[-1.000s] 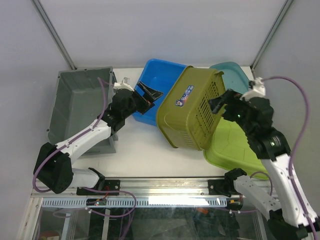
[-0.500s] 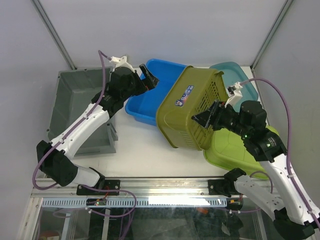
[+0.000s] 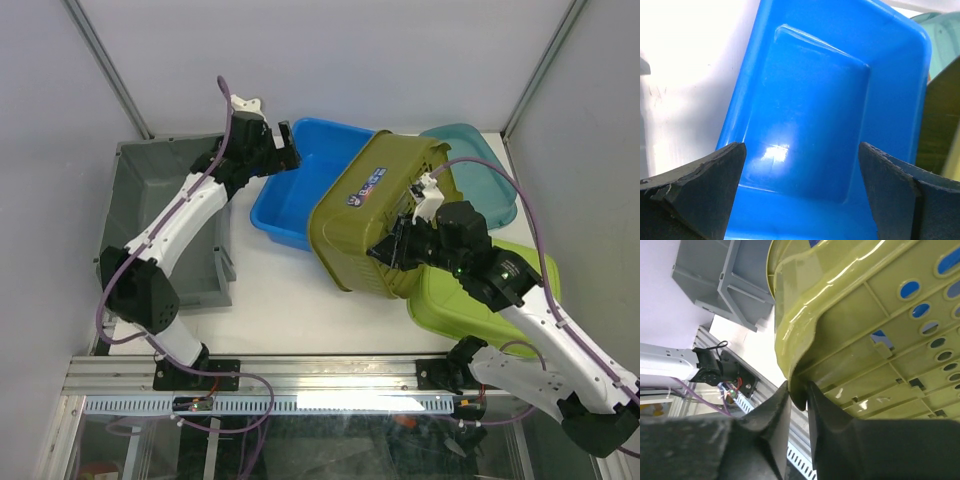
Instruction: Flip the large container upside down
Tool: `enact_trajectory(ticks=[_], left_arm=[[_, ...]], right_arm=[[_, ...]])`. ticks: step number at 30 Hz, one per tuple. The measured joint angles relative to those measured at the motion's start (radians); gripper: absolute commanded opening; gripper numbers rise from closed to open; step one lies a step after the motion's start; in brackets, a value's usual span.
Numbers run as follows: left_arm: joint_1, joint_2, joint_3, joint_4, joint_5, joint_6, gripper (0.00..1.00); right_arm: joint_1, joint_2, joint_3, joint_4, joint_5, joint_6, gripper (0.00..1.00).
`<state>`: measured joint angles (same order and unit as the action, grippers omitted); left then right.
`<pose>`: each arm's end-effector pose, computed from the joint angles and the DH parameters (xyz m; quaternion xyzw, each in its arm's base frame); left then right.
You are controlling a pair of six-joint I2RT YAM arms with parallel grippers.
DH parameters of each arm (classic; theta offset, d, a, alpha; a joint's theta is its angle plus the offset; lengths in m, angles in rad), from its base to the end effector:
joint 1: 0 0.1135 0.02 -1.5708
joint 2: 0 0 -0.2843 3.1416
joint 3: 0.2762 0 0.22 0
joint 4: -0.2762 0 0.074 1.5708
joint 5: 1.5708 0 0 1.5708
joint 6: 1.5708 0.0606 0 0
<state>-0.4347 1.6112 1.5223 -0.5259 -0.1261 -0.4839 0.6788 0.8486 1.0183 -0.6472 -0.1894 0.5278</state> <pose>0.3272 -0.1435 0.3612 -0.0508 0.8852 -0.1534 0.4363 0.1089 0.1025 0.3603 -0.1132 0.8443 0.3601 0.3803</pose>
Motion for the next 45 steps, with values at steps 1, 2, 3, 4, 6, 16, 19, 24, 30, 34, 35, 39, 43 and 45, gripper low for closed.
enact_trajectory(ticks=[1,2,3,4,6,16,19,24,30,34,35,39,43,45], left_arm=[[0.004,0.023,0.028,-0.011,0.007,0.018,0.99],[0.005,0.048,0.053,-0.021,0.014,0.038,0.99],[0.008,0.069,0.069,-0.029,0.024,0.056,0.99],[0.012,0.089,0.079,-0.036,0.032,0.072,0.99],[0.02,0.117,0.086,-0.049,0.054,0.093,0.99],[0.087,0.203,0.122,-0.123,0.129,0.198,0.97],[0.089,0.234,0.146,-0.14,0.124,0.226,0.96],[0.089,0.286,0.17,-0.161,0.088,0.265,0.95],[0.095,0.39,0.232,-0.164,0.054,0.296,0.78],[0.097,0.436,0.237,-0.171,0.053,0.308,0.48],[0.097,0.441,0.237,-0.175,0.052,0.313,0.38],[0.097,0.444,0.238,-0.188,0.04,0.336,0.06],[0.095,0.444,0.257,-0.197,0.024,0.323,0.0],[0.097,0.443,0.274,-0.218,0.015,0.319,0.0]], right_arm=[[0.009,0.002,0.003,0.0,0.011,0.002,0.12],[0.016,0.001,0.006,-0.001,0.029,-0.002,0.07],[0.019,-0.002,0.008,0.0,0.041,-0.008,0.03],[0.02,-0.005,0.01,0.002,0.054,-0.016,0.0],[0.021,-0.014,0.01,0.015,0.078,-0.035,0.0],[0.024,-0.018,0.013,0.016,0.092,-0.073,0.0],[0.024,-0.012,0.024,0.003,0.093,-0.083,0.0],[0.024,-0.01,0.027,-0.011,0.095,-0.09,0.0],[0.025,-0.01,0.028,-0.017,0.095,-0.092,0.0],[0.025,-0.002,0.039,-0.031,0.095,-0.095,0.0],[0.025,0.0,0.04,-0.032,0.095,-0.096,0.0],[0.025,0.01,0.05,-0.044,0.088,-0.106,0.0],[0.025,0.032,0.068,-0.063,0.074,-0.124,0.0],[0.025,0.053,0.084,-0.077,0.068,-0.138,0.0]])
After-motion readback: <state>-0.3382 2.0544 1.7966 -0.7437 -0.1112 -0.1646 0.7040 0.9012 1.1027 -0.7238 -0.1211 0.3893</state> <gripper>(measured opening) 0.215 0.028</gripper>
